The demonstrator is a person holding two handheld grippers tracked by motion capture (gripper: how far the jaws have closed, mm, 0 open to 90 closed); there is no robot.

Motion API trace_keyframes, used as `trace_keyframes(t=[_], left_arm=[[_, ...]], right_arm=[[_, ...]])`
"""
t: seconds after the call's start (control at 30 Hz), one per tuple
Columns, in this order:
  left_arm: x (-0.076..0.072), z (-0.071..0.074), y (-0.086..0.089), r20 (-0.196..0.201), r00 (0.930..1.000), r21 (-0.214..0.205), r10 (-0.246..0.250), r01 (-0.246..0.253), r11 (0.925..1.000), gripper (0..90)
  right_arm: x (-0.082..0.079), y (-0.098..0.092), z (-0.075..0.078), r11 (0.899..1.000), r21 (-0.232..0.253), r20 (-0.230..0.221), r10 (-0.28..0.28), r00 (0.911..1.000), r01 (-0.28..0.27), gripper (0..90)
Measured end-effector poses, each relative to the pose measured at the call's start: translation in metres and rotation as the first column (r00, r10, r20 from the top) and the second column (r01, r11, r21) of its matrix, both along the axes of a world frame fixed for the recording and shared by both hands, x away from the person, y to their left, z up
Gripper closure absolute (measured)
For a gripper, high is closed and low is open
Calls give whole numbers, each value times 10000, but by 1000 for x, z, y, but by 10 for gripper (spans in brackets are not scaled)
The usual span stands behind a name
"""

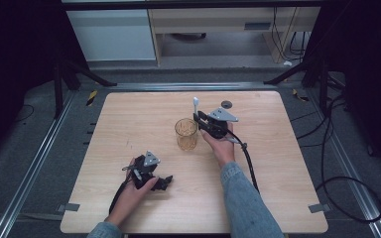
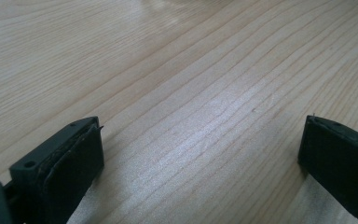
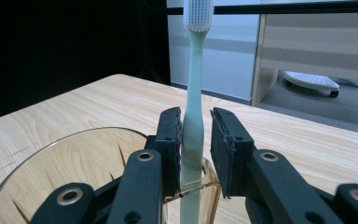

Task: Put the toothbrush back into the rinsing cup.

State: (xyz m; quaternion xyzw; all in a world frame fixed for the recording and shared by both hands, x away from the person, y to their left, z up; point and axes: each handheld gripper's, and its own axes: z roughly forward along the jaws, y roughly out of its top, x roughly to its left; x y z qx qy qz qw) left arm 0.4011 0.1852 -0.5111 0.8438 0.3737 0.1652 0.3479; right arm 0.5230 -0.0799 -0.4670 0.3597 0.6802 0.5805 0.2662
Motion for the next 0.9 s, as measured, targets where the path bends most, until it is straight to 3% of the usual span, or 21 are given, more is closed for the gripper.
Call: trace_keyframes(t=[0.33,0.53,0.9], left_arm=[[0,0,0,1,10000,20,-22,22,10000,0],[0,0,0,2,10000,12,-16,16,10000,0],[0,0,0,-9,10000,23,-15,15,10000,0]], right_arm=[[-5,-4,10,9998,-182,23,-29,10000,29,685],[-12,-9,19,9989,-479,-60,-9,10000,6,618],[-23,-22,36,9963,-848,-679,-173,9975,115,381]])
